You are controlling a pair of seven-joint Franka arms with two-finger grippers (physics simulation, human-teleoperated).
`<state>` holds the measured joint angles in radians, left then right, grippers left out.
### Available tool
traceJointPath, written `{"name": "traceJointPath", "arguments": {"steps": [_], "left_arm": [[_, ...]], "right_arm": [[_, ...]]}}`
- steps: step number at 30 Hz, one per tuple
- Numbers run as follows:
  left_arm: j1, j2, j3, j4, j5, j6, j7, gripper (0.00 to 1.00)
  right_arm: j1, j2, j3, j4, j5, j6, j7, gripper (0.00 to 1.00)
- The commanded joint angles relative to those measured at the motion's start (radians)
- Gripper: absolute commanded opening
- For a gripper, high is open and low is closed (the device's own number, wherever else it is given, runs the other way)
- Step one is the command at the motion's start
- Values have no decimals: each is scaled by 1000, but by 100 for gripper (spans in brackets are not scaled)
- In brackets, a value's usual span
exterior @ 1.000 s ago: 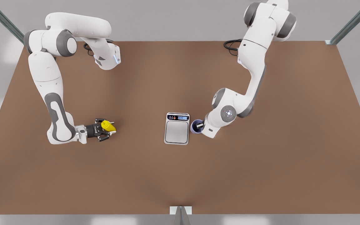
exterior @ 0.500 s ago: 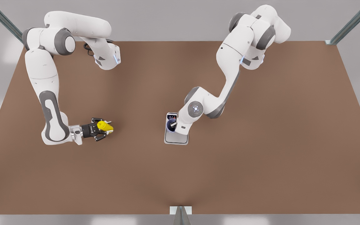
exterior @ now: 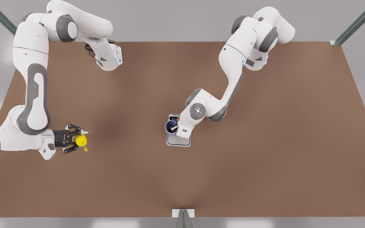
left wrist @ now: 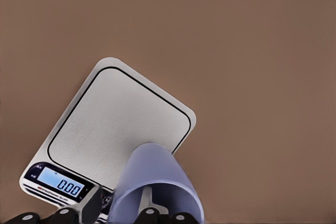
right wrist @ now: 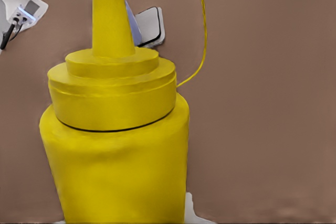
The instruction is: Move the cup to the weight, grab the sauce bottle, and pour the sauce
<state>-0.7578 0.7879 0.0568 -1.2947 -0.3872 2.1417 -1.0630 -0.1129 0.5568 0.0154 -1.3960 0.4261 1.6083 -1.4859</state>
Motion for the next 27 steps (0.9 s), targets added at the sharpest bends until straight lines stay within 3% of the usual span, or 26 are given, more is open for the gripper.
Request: {"name": "traceJointPath", "arguments": {"steps": [1, 6, 9, 11, 12, 13, 14, 15, 16, 17, 18, 20, 22, 27], "left_arm": [[2, -4, 0, 0, -1, -9, 1, 59], [11, -52, 15, 0, -1, -72, 8, 59], [17, -88, 41, 9, -9, -123, 8, 59], [63, -140, 139, 48, -24, -307, 128, 59], [103, -168, 204, 41, -30, -378, 193, 79], [129, -182, 256, 38, -62, -381, 193, 89], [173, -190, 391, 37, -105, -431, 221, 100], [190, -202, 540, 34, -104, -511, 362, 100], [368, -282, 517, 3, -91, -586, 586, 100], [585, -360, 367, -12, -23, -589, 716, 100], [624, -418, 275, -15, 141, -585, 796, 100], [637, -587, 63, -147, 234, -488, 891, 100], [640, -605, 48, -114, 251, -646, 982, 100], [627, -602, 43, -83, 343, -648, 986, 100]], "right_arm": [[25, 0, -3, 17, -56, 7, 26, 54], [285, -52, 1, 26, -474, 114, 473, 54], [391, -66, 1, 3, -560, 114, 615, 54], [397, -93, 1, -20, -560, 111, 635, 54], [400, -106, 1, -38, -563, 113, 633, 55], [407, -120, 1, -52, -584, 113, 630, 55], [452, -132, 1, -61, -606, 110, 631, 55], [512, -123, 1, -61, -674, 113, 636, 55], [571, -120, 1, -57, -760, 114, 656, 55], [617, -118, 1, -57, -834, 114, 674, 55], [673, -110, 1, -52, -915, 116, 678, 55], [749, -87, 1, -49, -1020, 114, 674, 55], [798, -69, 1, -46, -1057, 110, 674, 55], [857, -6, 1, -21, -1245, 87, 674, 55]]}}
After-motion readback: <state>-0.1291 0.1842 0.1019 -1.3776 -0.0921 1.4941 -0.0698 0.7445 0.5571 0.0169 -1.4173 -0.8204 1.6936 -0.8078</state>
